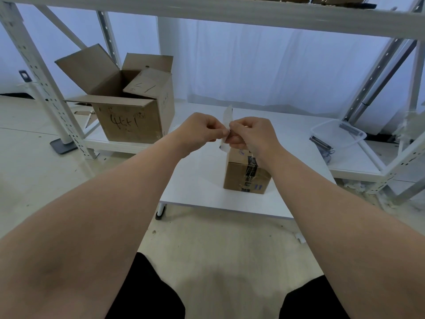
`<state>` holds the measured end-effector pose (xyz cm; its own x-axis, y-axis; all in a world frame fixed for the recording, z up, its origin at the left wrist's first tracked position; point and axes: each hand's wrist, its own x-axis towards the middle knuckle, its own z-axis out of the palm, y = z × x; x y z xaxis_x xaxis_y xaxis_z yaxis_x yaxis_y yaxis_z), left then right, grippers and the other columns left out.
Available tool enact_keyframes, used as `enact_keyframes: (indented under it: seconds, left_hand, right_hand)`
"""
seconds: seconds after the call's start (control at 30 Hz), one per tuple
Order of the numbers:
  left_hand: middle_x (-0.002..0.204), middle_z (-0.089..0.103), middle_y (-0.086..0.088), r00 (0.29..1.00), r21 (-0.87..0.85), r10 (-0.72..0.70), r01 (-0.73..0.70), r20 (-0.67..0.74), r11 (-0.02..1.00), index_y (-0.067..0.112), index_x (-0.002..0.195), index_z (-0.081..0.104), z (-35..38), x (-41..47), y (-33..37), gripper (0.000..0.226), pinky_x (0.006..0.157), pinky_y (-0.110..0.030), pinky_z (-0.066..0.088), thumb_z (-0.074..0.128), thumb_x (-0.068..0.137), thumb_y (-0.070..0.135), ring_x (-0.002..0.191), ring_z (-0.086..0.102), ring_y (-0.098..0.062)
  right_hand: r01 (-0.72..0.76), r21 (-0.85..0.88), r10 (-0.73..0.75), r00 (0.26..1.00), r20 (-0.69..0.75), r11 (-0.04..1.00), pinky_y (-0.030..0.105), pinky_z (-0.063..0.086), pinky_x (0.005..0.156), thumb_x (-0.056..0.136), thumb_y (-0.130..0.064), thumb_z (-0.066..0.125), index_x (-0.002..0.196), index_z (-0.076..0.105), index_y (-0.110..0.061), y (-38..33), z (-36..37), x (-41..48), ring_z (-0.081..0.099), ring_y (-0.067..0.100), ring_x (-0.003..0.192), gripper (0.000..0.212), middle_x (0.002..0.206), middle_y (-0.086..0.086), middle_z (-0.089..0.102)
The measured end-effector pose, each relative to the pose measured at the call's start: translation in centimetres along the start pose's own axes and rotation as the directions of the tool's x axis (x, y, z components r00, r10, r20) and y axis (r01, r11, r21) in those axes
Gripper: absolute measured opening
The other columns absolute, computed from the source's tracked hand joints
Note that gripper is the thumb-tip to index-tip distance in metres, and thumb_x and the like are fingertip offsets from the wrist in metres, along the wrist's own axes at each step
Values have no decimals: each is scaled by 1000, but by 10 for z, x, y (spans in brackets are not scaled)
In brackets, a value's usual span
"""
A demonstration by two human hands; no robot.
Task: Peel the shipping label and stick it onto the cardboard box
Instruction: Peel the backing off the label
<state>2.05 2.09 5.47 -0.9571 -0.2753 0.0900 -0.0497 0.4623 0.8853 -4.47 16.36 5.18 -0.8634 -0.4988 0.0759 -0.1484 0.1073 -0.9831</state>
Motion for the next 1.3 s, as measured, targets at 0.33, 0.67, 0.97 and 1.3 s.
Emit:
enact_keyframes:
  seconds: [0.33,0.67,0.97,1.3]
  left_hand:
    - [87,66,-3,992,-94,36,-47,-118,994,11,85,61,6,0,4,14,80,-24,56,65,88,24,86,66,-17]
    - [88,66,0,986,-68,71,-82,-153,994,7,91,67,5,-1,4,15,83,-22,54,63,89,21,83,62,-13]
    - [82,64,2,984,-85,61,-76,-170,993,17,77,62,5,-2,6,14,83,-23,53,62,90,23,81,63,-14]
    - [80,63,-3,985,-78,70,-83,-158,994,9,74,50,6,0,6,17,85,-30,53,56,89,13,84,63,-18]
  right_hand:
    - [163,-107,-159,986,45,981,29,60,69,86,-16,67,96,67,-8,2,2,0,69,18,82,13,95,2,69]
    - [227,-215,-220,974,55,950,26,54,66,87,-23,66,102,69,-13,2,1,1,67,17,90,19,101,-1,73]
    - [229,-189,-219,973,72,955,14,48,82,88,-18,63,105,71,-13,1,2,-1,66,9,99,20,101,-1,73]
    - [174,-65,-173,985,15,983,26,55,82,86,-9,63,100,68,-10,-3,4,0,63,11,78,15,86,2,68]
